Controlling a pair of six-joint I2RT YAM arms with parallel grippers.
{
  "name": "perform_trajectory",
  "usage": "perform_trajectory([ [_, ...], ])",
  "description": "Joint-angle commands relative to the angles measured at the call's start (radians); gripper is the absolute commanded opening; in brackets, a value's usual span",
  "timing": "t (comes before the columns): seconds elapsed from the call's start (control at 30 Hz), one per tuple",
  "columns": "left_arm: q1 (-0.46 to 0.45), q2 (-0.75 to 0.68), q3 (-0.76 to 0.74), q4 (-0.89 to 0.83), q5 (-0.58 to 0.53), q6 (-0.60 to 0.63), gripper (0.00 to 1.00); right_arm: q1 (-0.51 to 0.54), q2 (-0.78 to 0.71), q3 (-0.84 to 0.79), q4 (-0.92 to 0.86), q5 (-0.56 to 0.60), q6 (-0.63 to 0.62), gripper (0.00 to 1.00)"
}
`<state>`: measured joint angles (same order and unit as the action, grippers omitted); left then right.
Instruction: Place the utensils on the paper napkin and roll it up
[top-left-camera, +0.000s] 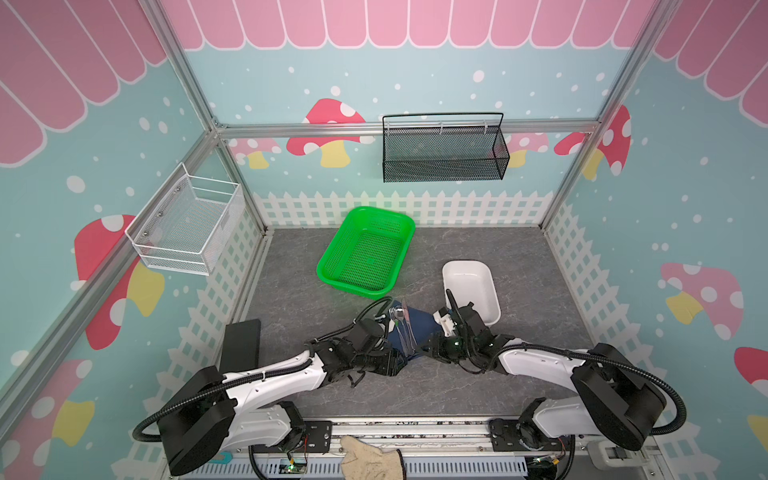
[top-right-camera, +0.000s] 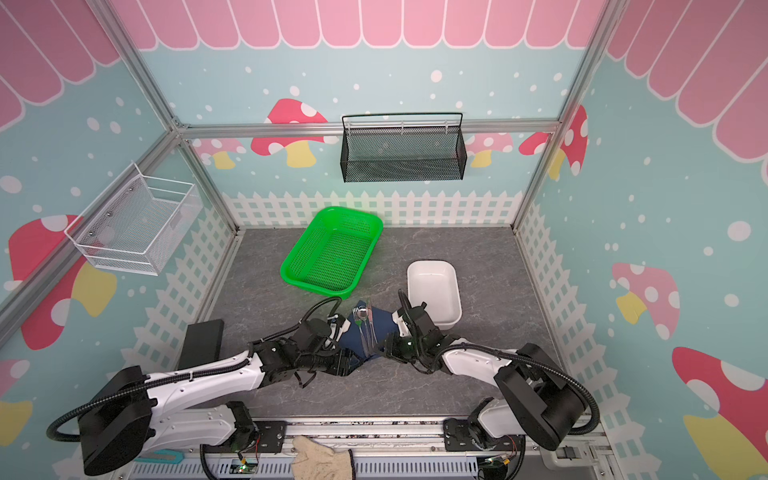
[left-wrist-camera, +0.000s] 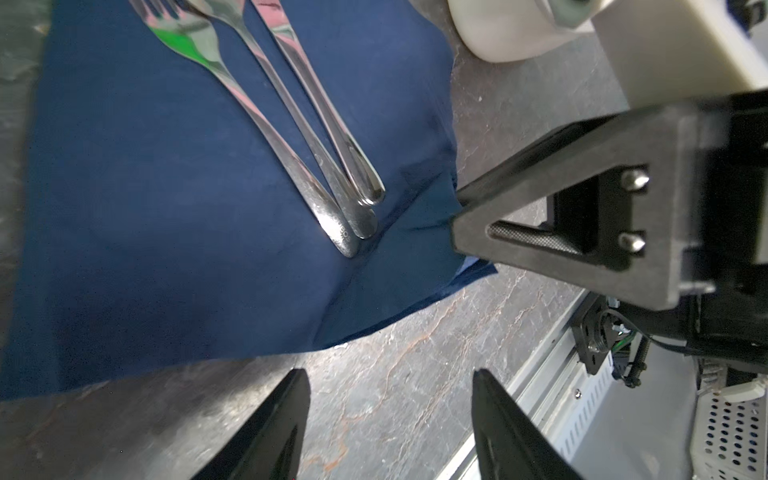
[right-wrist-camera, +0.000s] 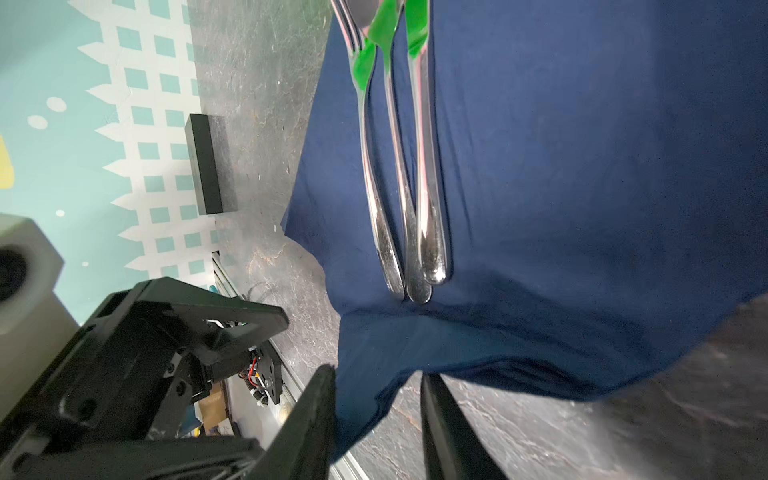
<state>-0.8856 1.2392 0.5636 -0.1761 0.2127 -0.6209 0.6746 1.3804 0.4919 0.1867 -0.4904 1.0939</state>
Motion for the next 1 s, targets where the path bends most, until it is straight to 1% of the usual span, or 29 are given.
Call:
perform_trajectory([
  [0.0,-0.036,0.046,0.053,0.021,-0.067,0.106,0.65,-0.008,0.024,-0.012,0.043,-0.015,0.018,0.36],
  [0.23,-0.092,0.170,0.139,0.014,-0.149,0.204,0.70,-0.013,0.038,-0.006,0.053,-0.018,0.026,0.38],
  [0.37,-0.109,0.226,0.186,-0.014,-0.190,0.265,0.70,-0.016,0.036,-0.004,0.054,-0.018,0.027,0.38],
  [0.53,-0.110,0.278,0.229,-0.032,-0.195,0.309,0.68,-0.021,0.030,-0.013,0.054,-0.012,0.030,0.38],
  [0.7,-0.109,0.282,0.227,-0.035,-0.230,0.301,0.59,-0.025,0.008,-0.033,0.053,0.004,0.032,0.38],
  [0.87,-0.100,0.284,0.219,-0.039,-0.278,0.274,0.38,-0.029,-0.012,-0.042,0.048,0.002,0.032,0.38],
  [0.97,-0.080,0.295,0.219,-0.036,-0.271,0.247,0.34,-0.032,-0.030,-0.050,0.034,0.009,0.032,0.38],
])
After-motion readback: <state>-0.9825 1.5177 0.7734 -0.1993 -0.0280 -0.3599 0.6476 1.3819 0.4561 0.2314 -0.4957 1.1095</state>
